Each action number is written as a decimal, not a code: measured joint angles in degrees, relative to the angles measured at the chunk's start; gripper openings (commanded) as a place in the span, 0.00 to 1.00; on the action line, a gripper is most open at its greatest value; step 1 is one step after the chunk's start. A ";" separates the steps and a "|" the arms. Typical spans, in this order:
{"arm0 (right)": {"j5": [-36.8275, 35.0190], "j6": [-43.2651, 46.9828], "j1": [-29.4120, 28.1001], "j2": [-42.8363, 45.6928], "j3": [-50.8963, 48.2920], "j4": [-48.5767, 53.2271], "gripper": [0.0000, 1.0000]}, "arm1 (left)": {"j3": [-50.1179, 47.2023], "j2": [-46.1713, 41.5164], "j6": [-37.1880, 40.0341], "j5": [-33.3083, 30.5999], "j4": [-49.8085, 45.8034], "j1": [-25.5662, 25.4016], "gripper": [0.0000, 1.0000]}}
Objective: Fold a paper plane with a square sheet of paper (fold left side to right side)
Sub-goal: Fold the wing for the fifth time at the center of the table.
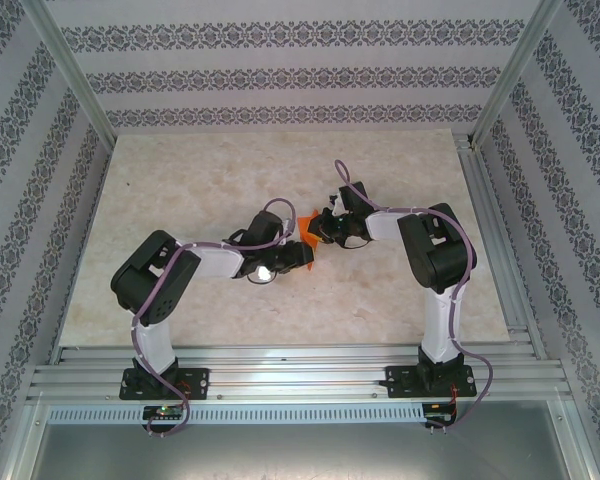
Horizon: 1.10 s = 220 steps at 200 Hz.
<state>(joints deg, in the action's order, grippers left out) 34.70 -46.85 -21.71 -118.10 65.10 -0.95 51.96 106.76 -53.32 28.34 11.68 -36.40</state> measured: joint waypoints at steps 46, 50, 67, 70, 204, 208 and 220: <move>0.02 0.00 -0.02 0.00 0.00 0.00 0.13 | 1.57 0.11 -0.11 -2.12 -1.16 -0.87 0.40; 0.02 0.00 -0.02 0.00 0.00 0.00 0.13 | 1.57 0.02 0.24 -2.36 -1.64 -0.87 0.42; 0.02 0.00 -0.02 0.00 0.00 0.00 0.13 | 1.75 -1.20 1.55 -4.55 -5.20 -0.85 0.46; 0.02 0.02 -0.02 0.00 0.00 0.00 0.13 | 1.84 -1.55 1.92 -4.92 -5.95 -0.85 0.47; 0.04 0.00 -0.02 0.00 0.00 0.00 0.13 | 8.98 1.22 1.88 -3.98 -9.20 -0.87 0.42; 0.07 0.00 -0.02 0.00 0.00 0.00 0.13 | 9.09 1.49 1.81 -4.00 -9.20 -0.87 0.41; 0.07 0.00 -0.02 0.00 0.00 0.00 0.13 | 9.35 2.47 1.73 -4.17 -9.46 -0.85 0.37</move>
<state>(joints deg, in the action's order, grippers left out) 34.76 -46.85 -21.74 -118.10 65.10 -0.95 61.32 109.23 -51.59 24.16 2.22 -37.26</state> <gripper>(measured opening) 0.131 0.401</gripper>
